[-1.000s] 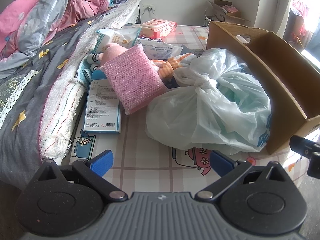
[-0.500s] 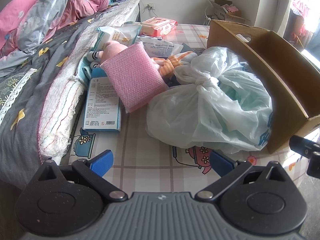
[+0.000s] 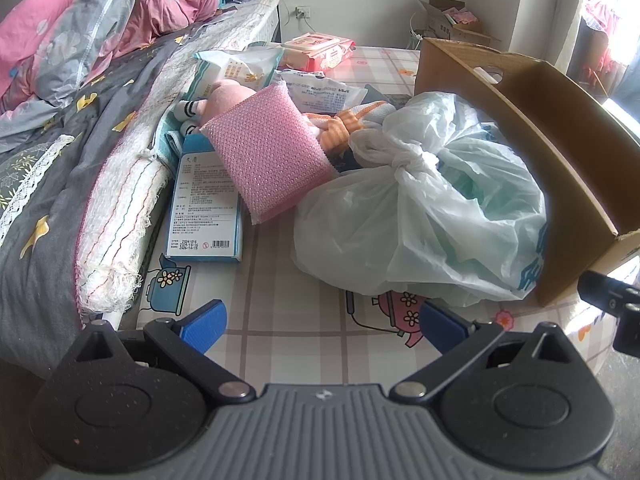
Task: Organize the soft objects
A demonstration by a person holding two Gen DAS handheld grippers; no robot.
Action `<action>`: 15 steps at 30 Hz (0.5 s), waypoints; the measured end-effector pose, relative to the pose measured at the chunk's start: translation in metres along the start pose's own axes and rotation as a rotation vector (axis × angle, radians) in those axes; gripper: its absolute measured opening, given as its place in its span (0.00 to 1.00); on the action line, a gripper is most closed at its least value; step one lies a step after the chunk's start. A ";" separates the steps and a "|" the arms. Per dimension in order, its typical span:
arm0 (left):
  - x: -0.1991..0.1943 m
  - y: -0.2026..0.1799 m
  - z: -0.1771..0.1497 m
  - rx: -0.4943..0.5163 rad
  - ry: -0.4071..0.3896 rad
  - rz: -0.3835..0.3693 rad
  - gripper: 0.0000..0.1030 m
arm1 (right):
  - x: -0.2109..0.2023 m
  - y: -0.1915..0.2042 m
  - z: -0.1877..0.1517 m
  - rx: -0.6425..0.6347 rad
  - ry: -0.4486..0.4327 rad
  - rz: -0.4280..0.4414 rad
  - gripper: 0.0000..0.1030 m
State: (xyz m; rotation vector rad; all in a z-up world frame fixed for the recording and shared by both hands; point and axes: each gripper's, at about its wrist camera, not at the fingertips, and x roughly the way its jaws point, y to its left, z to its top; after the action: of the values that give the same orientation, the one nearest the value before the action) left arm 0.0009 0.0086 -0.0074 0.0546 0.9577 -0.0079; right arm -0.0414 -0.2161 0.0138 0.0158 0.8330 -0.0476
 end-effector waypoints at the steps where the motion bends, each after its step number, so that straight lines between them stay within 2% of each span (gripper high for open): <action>1: 0.001 0.000 -0.001 -0.001 0.001 0.000 1.00 | 0.000 -0.001 0.000 0.000 0.000 0.000 0.99; 15: 0.003 0.000 -0.003 -0.002 0.007 -0.003 1.00 | 0.000 0.000 0.000 0.001 0.002 0.000 0.99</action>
State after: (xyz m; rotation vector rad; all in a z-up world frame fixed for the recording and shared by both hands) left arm 0.0001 0.0090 -0.0112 0.0518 0.9652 -0.0094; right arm -0.0412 -0.2165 0.0138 0.0173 0.8352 -0.0477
